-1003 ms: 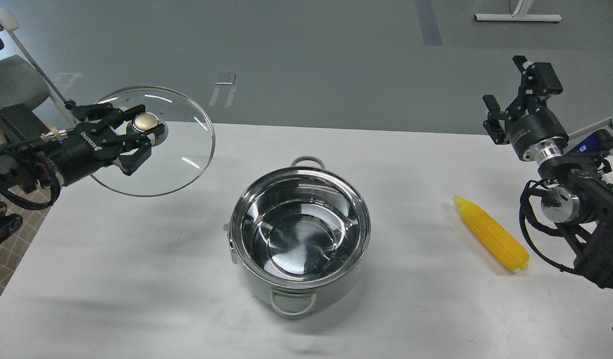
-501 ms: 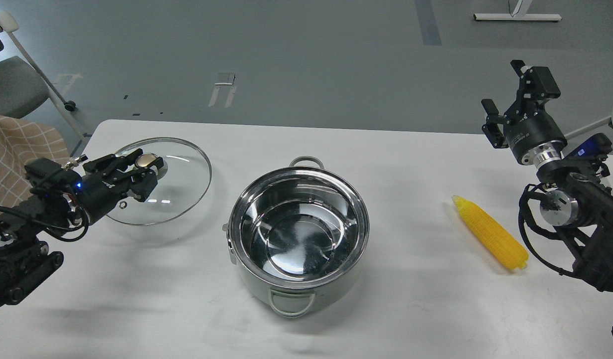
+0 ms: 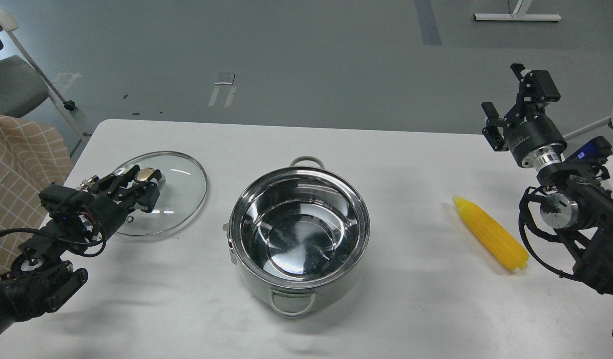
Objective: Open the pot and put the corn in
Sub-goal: 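Set the glass lid down on the table beside the pot, release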
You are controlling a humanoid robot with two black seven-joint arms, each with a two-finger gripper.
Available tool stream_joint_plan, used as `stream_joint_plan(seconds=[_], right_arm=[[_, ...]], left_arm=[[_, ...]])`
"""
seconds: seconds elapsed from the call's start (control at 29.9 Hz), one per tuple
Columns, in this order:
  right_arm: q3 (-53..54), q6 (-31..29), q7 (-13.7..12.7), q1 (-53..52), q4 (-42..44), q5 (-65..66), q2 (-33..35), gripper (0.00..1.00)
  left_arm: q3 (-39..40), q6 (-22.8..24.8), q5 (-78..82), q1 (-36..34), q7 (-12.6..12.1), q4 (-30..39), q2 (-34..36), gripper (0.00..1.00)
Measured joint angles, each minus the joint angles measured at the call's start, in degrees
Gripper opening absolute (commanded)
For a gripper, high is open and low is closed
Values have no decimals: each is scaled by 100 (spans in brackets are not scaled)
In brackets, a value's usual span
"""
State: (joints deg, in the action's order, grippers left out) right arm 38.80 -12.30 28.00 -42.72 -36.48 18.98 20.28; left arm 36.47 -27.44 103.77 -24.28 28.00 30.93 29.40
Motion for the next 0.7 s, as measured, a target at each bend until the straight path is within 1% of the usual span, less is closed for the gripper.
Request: stream_joint_plan(seconds=[0.17,0.23,0.27,0.33,0.37,0.43,0.47,0.63,0.7], right_arm=[[-4,-1,0,1,0,0,-4,100],[-4,-1,0,1,0,0,-4,100],[-3,-1,0,1,0,0,-3,100],[-2,-1,0,1,0,0,-2,100],[0,-1,0,1,0,0,2,100],[2,-1,0,1,0,0,9,100],[2,-1,0,1,0,0,9,100],[2,-1,0,8,0,0,8,100],[2,-1,0,10,1,0,7,100]], left_arm=[[-270,-8,-145,-2,0,-12,-5,26],[-379,-14,-273,-4,0,-16,-10,28],[-449,-17,-342,-4,0,-16,-10,34],[-599,-37,-495,-11,0,-16,-15,43],[-648,-46,-549,-12,-1,-16,-17,53],[-713,-55,-633,-12,-1,-16,-18,62],[-726,-55,-653,-13,0,-15,-18,66],[-755,-49,-680,-42,3,-14,1,76],[-750,-49,-682,-81,1,9,8,77]])
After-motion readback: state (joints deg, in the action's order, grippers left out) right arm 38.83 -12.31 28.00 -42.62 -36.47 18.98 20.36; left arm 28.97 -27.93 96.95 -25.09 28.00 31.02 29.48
